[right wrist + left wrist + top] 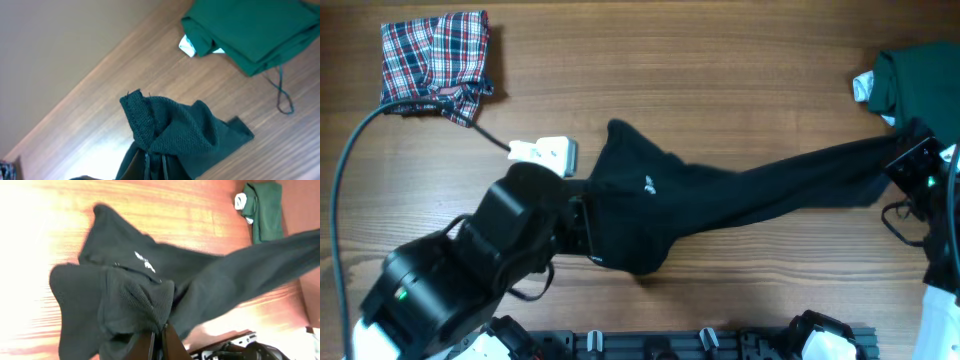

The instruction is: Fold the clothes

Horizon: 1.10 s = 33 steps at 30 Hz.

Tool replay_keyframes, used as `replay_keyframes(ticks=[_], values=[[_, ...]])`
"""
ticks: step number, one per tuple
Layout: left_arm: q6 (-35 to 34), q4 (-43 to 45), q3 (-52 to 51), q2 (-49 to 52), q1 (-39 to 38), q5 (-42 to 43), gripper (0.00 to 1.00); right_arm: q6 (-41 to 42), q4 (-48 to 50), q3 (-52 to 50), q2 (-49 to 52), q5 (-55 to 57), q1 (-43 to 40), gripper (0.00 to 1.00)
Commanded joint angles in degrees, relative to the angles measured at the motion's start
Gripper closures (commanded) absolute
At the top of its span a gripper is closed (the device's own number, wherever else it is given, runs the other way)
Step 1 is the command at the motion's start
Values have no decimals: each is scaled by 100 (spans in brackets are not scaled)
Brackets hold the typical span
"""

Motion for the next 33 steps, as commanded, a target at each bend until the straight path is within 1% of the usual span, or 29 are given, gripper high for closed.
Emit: replay_keyframes(ticks=[1,6,9,13,17,23,28,32,33], values=[[85,-254,409,-120,-105,-640,96,-365,-330,772,-79,48,-17,96],[90,-752,1185,-114,-138,-931,96,-476,-914,1799,13,68,-17,96],[90,-1051,1657,-114,-240,-1169,96,-472,-1123,2234,15,90,-17,96],[83,-1274,2166,-114,-389,-1154,96,-466,-1432,2304,28,177,-17,96],[39,-1386,2275,-109,-538,-1154,96,-466,-1541,2312,37,345,-17,96],[96,-1390,2468,-81,-570,-1237,96,-463,-1611,2688,42,343,-17,96],[197,-1394,2588,-17,-568,-1436,96,-470,-1722,2894,39,284,-17,96],[262,-1384,2835,188,-568,-1919,96,-468,-1744,2894,114,278,-17,96],[398,-1381,3018,278,-568,-2050,96,-470,-1738,2894,144,280,-17,96]])
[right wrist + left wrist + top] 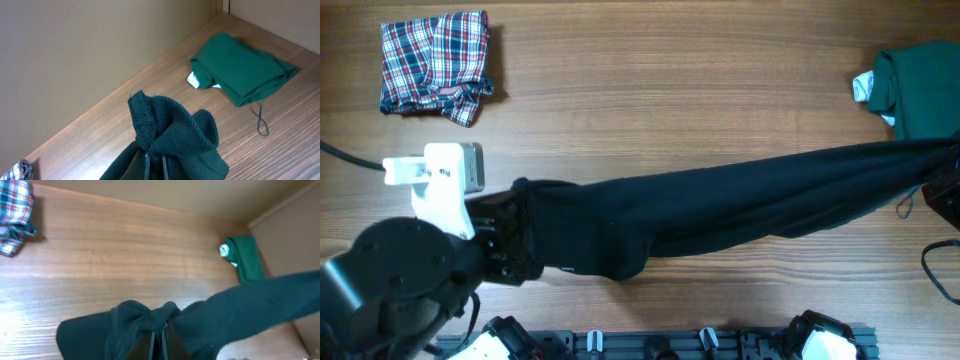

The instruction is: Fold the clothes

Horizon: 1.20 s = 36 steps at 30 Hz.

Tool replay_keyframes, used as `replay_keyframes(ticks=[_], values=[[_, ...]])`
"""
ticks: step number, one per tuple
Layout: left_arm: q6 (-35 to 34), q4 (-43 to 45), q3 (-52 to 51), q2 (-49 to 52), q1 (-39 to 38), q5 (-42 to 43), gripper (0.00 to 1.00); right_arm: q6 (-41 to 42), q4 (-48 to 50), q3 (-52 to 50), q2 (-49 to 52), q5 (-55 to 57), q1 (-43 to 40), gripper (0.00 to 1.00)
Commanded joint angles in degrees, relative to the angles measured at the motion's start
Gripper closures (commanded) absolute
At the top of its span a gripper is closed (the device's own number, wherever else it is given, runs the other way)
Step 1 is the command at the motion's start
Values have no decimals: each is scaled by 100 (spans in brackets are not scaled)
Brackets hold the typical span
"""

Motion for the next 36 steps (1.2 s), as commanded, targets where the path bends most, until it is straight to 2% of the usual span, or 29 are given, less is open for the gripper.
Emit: replay_keyframes(ticks=[1,7,12,21,33,36], values=[[291,28,570,251,-20,-684,96,-116,42,98,107,98,-17,96],[597,-376,1790,785,-22,-1032,96,-111,240,162,232,98,-17,96],[715,-553,2218,1196,-22,-1027,96,-111,177,420,247,9,-17,96],[98,-966,2247,1091,-260,-951,96,-63,-179,433,245,-94,-17,96],[107,-1036,2406,1370,-267,-1266,96,103,37,433,466,-94,-17,96],[-85,-1134,2404,1410,-267,-1294,96,81,15,431,514,-96,-17,96]])
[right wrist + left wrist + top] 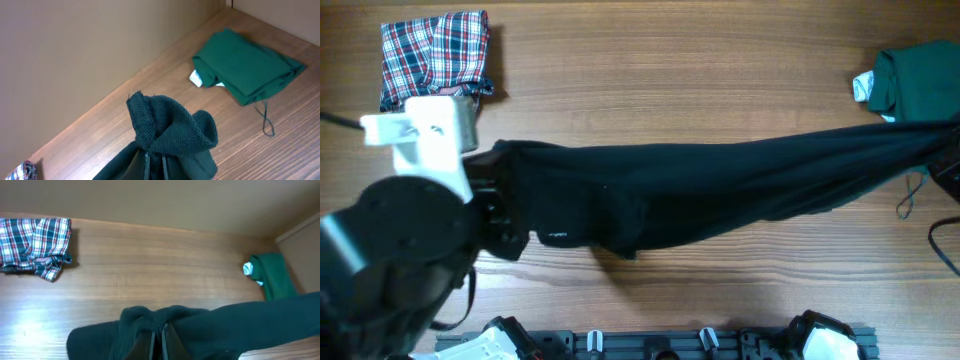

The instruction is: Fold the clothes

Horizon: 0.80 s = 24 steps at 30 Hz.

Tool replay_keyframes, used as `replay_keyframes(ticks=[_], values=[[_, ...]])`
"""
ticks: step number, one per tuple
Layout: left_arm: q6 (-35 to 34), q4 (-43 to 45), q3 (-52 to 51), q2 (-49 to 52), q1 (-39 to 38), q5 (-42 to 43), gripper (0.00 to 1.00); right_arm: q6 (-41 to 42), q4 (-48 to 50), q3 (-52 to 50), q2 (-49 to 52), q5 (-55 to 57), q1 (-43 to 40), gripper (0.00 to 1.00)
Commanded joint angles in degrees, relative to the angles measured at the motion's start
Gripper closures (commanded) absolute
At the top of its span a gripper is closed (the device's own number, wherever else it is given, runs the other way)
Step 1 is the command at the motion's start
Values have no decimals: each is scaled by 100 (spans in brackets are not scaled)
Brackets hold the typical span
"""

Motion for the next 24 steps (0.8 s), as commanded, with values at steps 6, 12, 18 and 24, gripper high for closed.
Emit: replay_keyframes(ticks=[6,12,18,24], values=[[-570,-50,122,162,72,-590,96,-9,-98,122,562,-24,-17,96],[-516,-50,122,195,153,-610,96,116,17,122,529,262,-17,96],[-693,-50,125,195,-448,-610,96,111,-107,122,83,343,-17,96],[-898,-50,122,197,-870,-1045,96,96,-94,122,310,256,-17,96]])
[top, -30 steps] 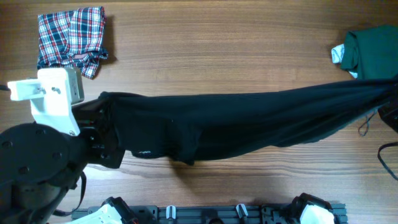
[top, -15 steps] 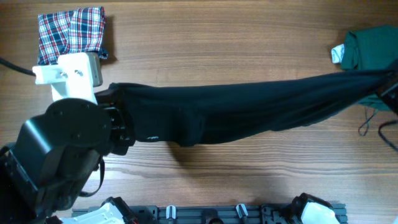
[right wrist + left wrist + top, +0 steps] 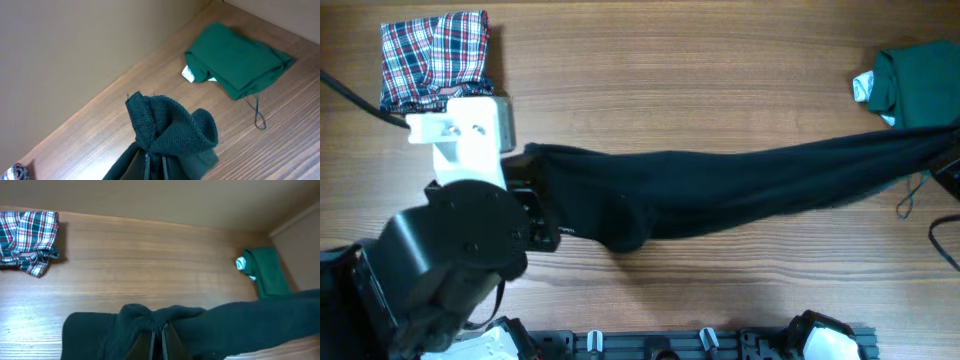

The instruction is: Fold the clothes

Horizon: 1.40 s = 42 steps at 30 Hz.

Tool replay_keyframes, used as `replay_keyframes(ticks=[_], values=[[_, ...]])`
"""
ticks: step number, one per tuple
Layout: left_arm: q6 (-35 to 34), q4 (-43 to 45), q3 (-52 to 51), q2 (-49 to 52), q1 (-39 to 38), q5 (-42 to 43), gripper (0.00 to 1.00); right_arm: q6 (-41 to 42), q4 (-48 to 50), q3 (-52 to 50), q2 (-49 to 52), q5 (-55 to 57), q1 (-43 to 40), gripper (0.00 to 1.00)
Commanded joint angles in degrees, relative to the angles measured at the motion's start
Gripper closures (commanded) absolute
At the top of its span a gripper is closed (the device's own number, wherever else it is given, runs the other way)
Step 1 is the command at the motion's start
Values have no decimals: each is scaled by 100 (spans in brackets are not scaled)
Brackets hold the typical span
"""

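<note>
A long black garment point(image 3: 720, 195) hangs stretched across the table between both arms in the overhead view. My left gripper point(image 3: 159, 335) is shut on its bunched left end point(image 3: 150, 317), held above the wood. My right gripper point(image 3: 155, 162) is shut on the mesh-textured right end point(image 3: 170, 127), at the far right edge in the overhead view point(image 3: 945, 150). The garment sags a little in the middle left point(image 3: 620, 225).
A folded plaid cloth point(image 3: 435, 55) lies at the back left. A folded green garment with a white tag point(image 3: 910, 80) lies at the back right, a dark cord point(image 3: 257, 112) trailing from it. The left arm's large body point(image 3: 450, 260) covers the front left.
My left gripper has shifted a little to the right with its end of the black garment. The garment stays taut between both grippers. The right gripper holds about the same place.
At first the black garment lay crumpled mid-table, each gripper shut on one end. Then the left end was out to the left and the garment hung as a long band. It stayed stretched while the left end sat further back, and now slightly rightward.
</note>
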Motion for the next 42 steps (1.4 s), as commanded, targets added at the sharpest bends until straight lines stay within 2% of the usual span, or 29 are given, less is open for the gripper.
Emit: replay_keyframes(ticks=[1,6,12,17,20,25,29,36,42], values=[[-273,20,122,7,39,-737,96,68,61,92,282,52,-17,96],[-413,20,122,341,1010,-695,96,72,83,92,848,55,-17,96],[-127,17,116,1132,3261,778,96,87,245,85,1639,-9,-17,96],[9,59,116,2212,4229,1147,96,177,656,-63,2321,-52,59,96],[173,284,116,2769,4439,1147,96,227,960,-66,2754,-46,345,96],[505,1104,116,3659,4697,1274,96,693,1696,-66,3560,566,1064,96],[772,1753,116,4288,4841,1399,96,826,2173,-66,4350,636,1294,96],[1215,3388,116,5539,4933,1473,96,782,3432,-66,5823,857,1572,96],[1648,4677,116,6295,4933,1552,96,671,4297,-66,6297,1062,1766,96]])
